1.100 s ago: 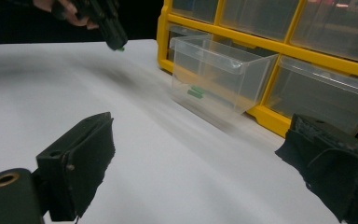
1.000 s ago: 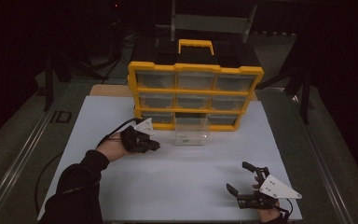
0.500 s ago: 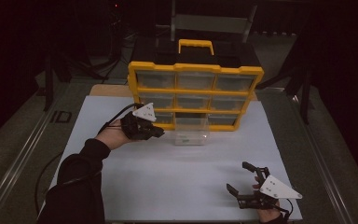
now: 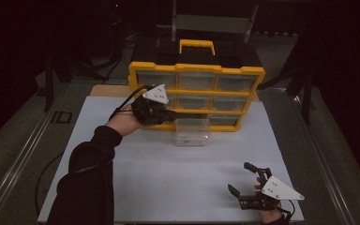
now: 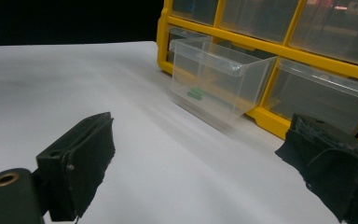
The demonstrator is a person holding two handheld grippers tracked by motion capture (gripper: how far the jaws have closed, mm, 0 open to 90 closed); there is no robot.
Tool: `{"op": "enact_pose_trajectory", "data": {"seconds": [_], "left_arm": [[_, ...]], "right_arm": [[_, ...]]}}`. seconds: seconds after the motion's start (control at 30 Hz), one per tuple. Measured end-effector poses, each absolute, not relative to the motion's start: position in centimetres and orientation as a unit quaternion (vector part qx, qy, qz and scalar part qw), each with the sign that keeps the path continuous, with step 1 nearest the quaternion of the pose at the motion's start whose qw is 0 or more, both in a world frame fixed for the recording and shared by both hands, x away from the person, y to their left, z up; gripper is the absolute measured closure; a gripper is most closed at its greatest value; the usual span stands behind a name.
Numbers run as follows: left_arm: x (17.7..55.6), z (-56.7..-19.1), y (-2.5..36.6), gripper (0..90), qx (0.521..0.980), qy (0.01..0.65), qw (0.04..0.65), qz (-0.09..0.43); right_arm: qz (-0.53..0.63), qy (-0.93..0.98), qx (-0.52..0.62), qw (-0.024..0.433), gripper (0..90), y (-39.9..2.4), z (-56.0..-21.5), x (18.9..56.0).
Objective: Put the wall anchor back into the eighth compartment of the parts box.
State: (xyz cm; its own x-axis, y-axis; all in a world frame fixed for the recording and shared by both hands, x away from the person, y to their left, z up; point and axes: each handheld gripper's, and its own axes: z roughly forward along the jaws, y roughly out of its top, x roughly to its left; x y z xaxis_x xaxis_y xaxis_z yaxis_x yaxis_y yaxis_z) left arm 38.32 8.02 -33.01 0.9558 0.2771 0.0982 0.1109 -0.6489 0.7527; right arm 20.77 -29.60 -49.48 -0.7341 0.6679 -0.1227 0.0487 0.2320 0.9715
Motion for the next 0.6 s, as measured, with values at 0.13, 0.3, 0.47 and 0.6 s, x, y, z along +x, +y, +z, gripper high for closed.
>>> {"op": "enact_pose_trajectory", "data": {"seconds": [0.13, 0.3, 0.47, 0.6], "left_arm": [[38.6, -32.5, 7.0, 83.6, 0.901, 0.105, 0.406, 0.108], [38.9, -32.4, 6.0, 83.6, 0.898, 0.105, 0.413, 0.109], [39.2, -32.8, 4.5, 83.5, 0.899, 0.105, 0.413, 0.103], [39.5, -33.6, 3.3, 83.5, 0.9, 0.112, 0.41, 0.096]], "right_arm": [[0.569, 0.737, 0.243, 0.271, 8.1, -29.6, -49.5, 20.8], [0.567, 0.738, 0.243, 0.274, 8.1, -29.5, -49.4, 20.7], [0.567, 0.738, 0.244, 0.273, 8.1, -29.6, -49.5, 20.7], [0.568, 0.737, 0.244, 0.273, 8.1, -29.6, -49.5, 20.7]]}}
